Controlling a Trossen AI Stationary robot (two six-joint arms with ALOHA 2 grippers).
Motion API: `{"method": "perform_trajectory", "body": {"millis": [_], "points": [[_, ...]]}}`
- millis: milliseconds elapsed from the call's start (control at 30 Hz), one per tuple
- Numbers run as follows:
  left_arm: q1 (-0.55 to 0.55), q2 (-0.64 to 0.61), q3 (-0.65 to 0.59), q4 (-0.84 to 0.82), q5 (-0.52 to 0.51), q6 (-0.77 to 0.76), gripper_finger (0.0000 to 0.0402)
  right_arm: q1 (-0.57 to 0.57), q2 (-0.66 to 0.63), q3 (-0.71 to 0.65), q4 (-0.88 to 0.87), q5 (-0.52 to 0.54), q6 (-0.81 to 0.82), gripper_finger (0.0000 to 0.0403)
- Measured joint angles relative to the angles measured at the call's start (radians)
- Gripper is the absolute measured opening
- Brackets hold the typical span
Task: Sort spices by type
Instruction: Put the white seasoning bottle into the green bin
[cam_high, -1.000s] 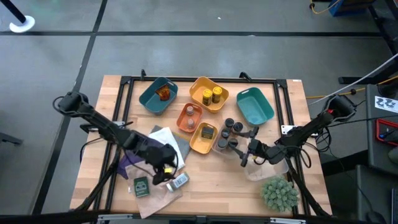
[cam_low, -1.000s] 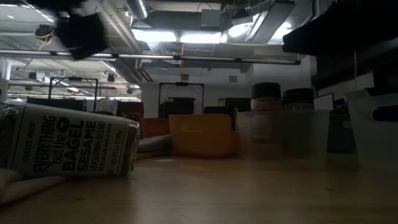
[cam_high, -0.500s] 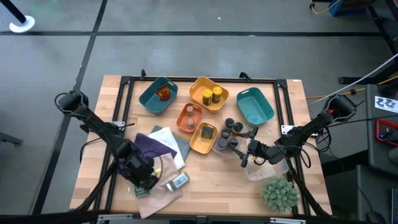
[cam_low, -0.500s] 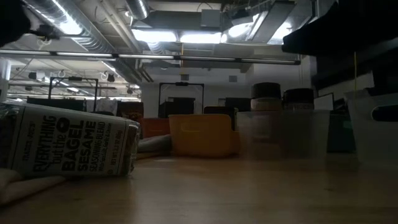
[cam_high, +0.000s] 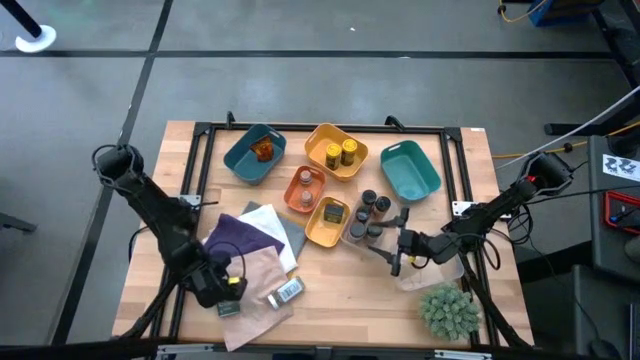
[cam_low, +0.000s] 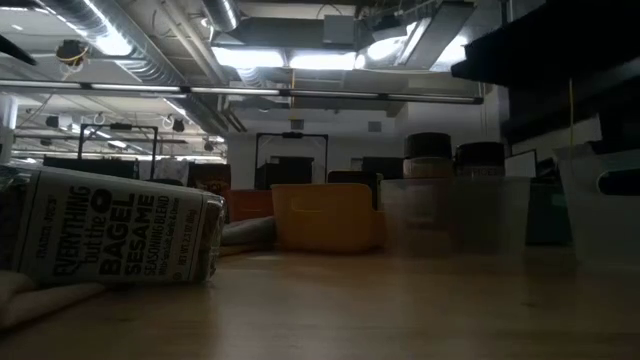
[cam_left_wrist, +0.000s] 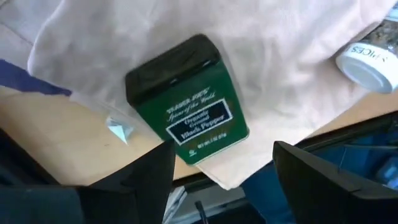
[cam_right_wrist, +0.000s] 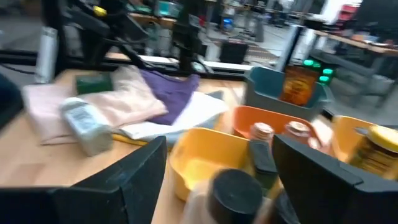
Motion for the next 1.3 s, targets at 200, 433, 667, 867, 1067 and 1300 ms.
{"method": "perform_trajectory", "body": {"millis": [200, 433, 667, 867, 1067, 1300], "points": [[-0.005, 0.0, 0.0, 0.023, -0.038, 0.046, 0.0253, 0.0, 0.004, 0.035, 0.036, -0.204, -0.007, 0.0289], [0.001, 0.0, 0.0, 0.02, -0.089, 0.115, 0.0253, -0.004, 0.105, 0.245, -0.116, -0.323, -0.191, 0.0289], [0.006, 0.0, 0.0, 0.017, -0.104, 0.162, 0.0253, -0.101, 0.3, 0.542, -0.388, -0.56, -0.248, 0.0289], [0.013, 0.0, 0.0, 0.016, -0.151, 0.214, 0.0253, -0.182, 0.481, 0.748, -0.559, -0.762, -0.265, 0.0289], [0.02, 0.0, 0.0, 0.016, -0.21, 0.267, 0.0253, -0.229, 0.63, 0.873, -0.582, -0.886, -0.3, 0.0289], [0.032, 0.0, 0.0, 0.02, -0.284, 0.366, 0.0253, -0.258, 0.747, 0.968, -0.587, -0.918, -0.331, 0.0289]]}}
